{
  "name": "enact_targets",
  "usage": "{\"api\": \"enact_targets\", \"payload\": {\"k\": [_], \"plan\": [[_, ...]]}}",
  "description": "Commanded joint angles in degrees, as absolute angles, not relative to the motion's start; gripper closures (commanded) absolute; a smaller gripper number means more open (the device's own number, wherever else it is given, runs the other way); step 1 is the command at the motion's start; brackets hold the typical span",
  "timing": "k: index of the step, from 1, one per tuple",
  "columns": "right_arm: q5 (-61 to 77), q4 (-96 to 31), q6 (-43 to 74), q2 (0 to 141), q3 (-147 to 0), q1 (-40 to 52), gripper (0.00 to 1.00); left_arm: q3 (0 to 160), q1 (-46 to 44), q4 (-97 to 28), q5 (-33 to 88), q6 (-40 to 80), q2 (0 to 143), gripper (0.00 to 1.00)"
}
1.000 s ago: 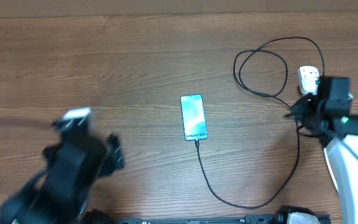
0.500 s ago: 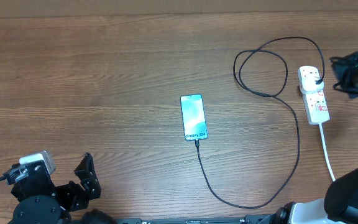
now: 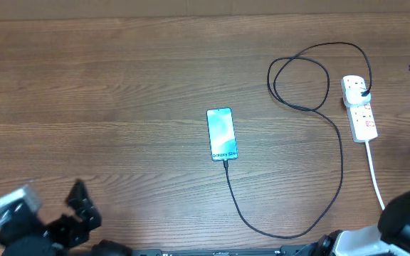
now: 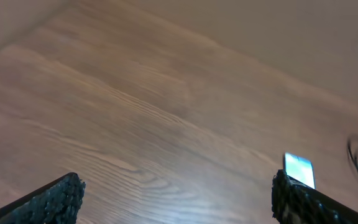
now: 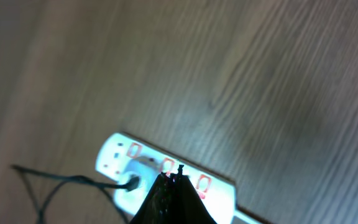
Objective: Plug charger to phone and switch on socket
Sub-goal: 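Retract the left arm and move the right gripper toward the power strip, then press the power strip switch beside the black plug with the right gripper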
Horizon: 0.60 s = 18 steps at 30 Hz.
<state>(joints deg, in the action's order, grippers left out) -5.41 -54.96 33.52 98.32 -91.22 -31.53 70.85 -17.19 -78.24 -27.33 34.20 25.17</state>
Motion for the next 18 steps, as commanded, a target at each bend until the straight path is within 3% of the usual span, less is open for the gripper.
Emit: {"api": "enact_targets", "payload": {"k": [1,18], "plan": [[-4.8,-56.6,31.0,103.9,-93.6,-31.5,0.96,70.6,-13.2,-78.2,-28.5,34.7,20.2,0.0],[3.3,-57.4,31.2,115.5,-94.1,-26.5,0.96,70.6,-11.6,-81.1,-28.5,34.7,9.1,0.01]]}}
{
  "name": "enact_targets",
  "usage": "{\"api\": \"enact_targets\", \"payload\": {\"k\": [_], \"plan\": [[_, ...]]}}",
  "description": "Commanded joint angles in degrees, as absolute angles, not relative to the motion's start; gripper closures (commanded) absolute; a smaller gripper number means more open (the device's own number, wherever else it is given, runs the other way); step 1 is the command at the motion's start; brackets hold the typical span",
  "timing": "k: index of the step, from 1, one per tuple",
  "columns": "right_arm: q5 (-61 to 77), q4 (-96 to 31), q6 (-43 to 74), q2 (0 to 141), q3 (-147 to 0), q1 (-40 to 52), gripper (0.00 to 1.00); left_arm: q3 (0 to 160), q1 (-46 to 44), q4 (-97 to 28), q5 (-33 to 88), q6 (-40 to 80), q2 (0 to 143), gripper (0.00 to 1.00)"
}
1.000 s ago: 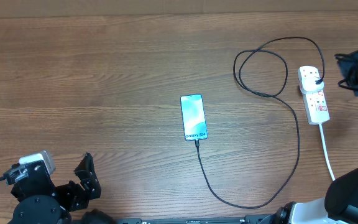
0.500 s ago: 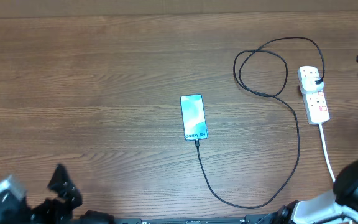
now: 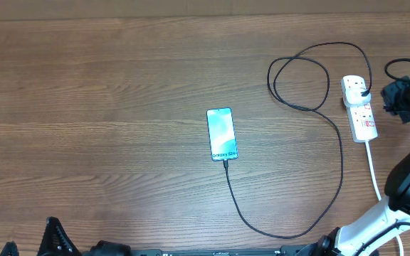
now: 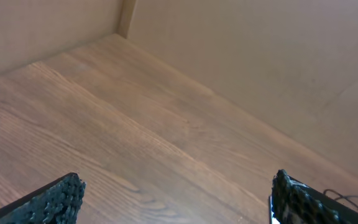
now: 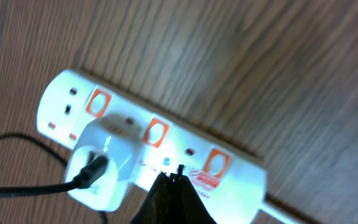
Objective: Plug charger to phone and switch on socket
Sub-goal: 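Press the power strip switch beside the black plug with the right gripper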
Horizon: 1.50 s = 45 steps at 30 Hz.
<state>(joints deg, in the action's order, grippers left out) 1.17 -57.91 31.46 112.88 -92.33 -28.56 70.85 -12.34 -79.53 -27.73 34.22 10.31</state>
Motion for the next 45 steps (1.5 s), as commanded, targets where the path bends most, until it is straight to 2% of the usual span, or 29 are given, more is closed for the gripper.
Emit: {"api": "enact_targets", "payload": {"k": [1,11,45], "plan": [[3.3,-57.2,31.2,116.1,-94.1,-26.1,0.96,70.6,-11.5,-82.0,-28.5,34.7,9.0,0.0],[3.1,-54.8,31.2,118.8,-94.1,-25.5,0.96,70.6,-10.8,-91.2,-28.5,34.7,9.0,0.0],[3.1,-51.7,31.0,123.1,-94.1,-23.5,0.96,70.6,-10.8,-91.4,-28.5,34.9,9.0,0.0]]}}
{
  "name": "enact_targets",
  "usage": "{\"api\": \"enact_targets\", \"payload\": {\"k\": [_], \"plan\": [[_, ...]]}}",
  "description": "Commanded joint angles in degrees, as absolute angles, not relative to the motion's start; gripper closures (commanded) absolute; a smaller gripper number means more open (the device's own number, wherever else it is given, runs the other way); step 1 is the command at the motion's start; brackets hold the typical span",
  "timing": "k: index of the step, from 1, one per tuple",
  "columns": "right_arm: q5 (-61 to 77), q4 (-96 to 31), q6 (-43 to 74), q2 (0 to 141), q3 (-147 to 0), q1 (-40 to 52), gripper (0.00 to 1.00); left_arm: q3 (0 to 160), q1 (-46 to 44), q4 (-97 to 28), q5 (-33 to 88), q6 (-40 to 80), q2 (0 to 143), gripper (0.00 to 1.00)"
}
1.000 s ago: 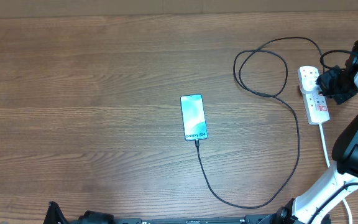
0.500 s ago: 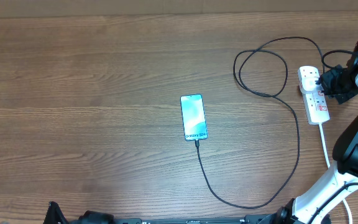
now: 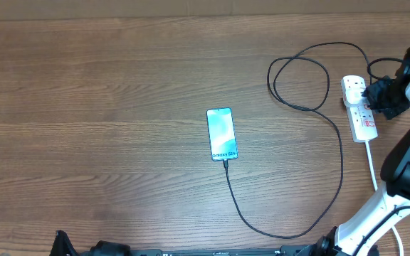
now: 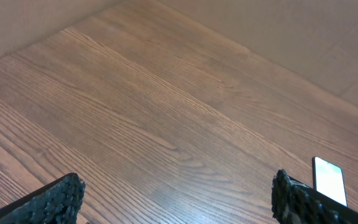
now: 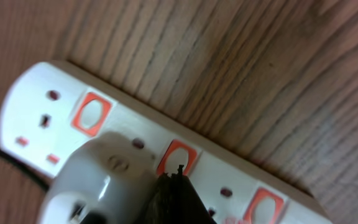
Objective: Plug charger to phone and switch on socket
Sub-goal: 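Press the power strip switch beside the black plug with the right gripper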
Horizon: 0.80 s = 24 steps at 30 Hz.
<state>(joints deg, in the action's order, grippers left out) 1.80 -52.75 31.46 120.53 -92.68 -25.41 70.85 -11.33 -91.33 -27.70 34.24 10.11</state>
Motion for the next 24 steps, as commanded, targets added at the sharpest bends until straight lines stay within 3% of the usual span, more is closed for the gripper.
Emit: {"api": "enact_targets", "payload": {"k": [1,14,24], "plan": [[3.1,-51.7,31.0,123.5,-94.1,-23.1,0.96,70.6,-10.8,-91.4,-28.5,34.9,9.0,0.0],[1.1,-58.6,28.4,123.6,-97.9,-21.8,0.96,70.6,-10.5,-91.4,-28.5,34.9,8.2,0.0],[2.5,-66.5,28.5,107.5,-107.5,-23.9,0.96,71.3,-2.5,-92.2,-28.5,35.2,0.2,0.01]]}}
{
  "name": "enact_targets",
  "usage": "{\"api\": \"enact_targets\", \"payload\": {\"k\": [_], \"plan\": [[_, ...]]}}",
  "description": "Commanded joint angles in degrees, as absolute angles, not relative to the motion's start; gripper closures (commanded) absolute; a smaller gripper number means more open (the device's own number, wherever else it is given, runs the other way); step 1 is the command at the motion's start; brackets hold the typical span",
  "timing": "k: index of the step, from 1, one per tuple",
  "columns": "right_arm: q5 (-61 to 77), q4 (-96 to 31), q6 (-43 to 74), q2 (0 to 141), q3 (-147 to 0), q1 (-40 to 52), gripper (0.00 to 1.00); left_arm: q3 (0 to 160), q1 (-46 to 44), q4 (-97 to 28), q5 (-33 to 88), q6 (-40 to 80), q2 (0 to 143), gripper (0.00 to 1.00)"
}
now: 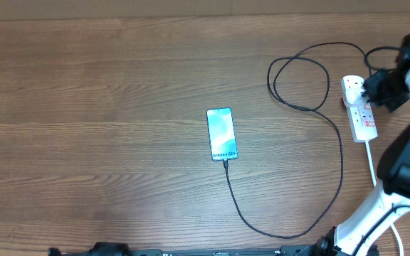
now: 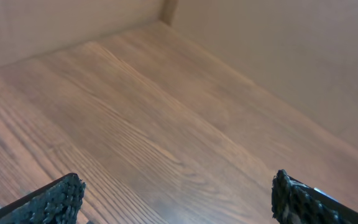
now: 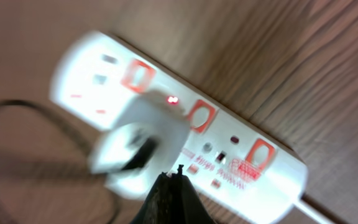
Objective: Plug charger to phone and switch on socket
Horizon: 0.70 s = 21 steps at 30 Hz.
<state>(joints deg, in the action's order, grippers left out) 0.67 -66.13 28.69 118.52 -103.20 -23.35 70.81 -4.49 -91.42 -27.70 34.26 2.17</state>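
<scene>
The phone (image 1: 221, 134) lies face up mid-table, screen lit, with the black charger cable (image 1: 337, 153) plugged into its near end. The cable loops round to a white charger plug (image 3: 138, 146) seated in the white power strip (image 3: 253, 177), (image 1: 362, 114). A small red lamp (image 3: 173, 99) glows beside the strip's middle red switch (image 3: 199, 114). My right gripper (image 3: 179, 171), (image 1: 377, 87) is shut and hovers just over the strip by the plug. My left gripper (image 2: 176, 190) is open, far off at the near left, with nothing between its fingers (image 2: 61, 193).
The strip's white lead (image 1: 376, 178) runs toward the table's near edge at the right. A cardboard wall (image 2: 278, 68) stands behind the wooden table (image 1: 105, 107). The cable's loop (image 1: 301, 75) lies left of the strip.
My right gripper's tip was low on the strip's middle switch; now it is drawn back a little and a red lamp glows beside that switch. The left wrist view has swung away from the phone.
My right gripper stood shut at the table's right edge with the strip ahead, the left arm at the near left corner. Then the right gripper was over the strip and the left arm gone from the overhead view. Then its tip was at the middle switch, now lit.
</scene>
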Motion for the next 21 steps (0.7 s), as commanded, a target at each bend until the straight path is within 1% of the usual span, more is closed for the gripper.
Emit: {"api": "enact_targets", "payload": {"k": [1,5,7,8,11,13,17,21], "plan": [[4.0,-66.4,28.5,104.8,-108.0,-24.0,0.96,71.6,-2.0,-92.3,-28.5,35.1,0.4,0.0],[18.4,-64.0,28.9,93.0,-112.0,-25.0,0.96,71.5,-1.9,-92.5,-28.5,35.2,0.3,0.0],[25.9,-58.5,30.4,85.8,-114.3,-25.8,0.96,71.5,-1.9,-92.5,-28.5,35.2,0.3,0.0],[27.4,-55.9,30.4,83.2,-115.0,-26.0,0.96,71.5,-1.9,-92.5,-28.5,35.2,0.3,0.01],[27.7,-49.4,30.3,75.8,-115.6,-26.1,0.96,71.5,-1.7,-92.5,-28.5,35.2,0.3,0.0],[27.7,-47.3,30.3,71.5,-115.6,-26.1,0.96,71.5,-1.7,-92.5,-28.5,35.2,0.3,0.01],[27.8,-47.3,30.3,64.5,-115.6,-26.0,0.96,71.5,-1.7,-92.5,-28.5,35.2,0.3,0.0],[27.7,-51.0,30.3,59.0,-115.6,-26.0,0.96,71.5,-1.7,-92.5,-28.5,35.2,0.3,0.01]]}}
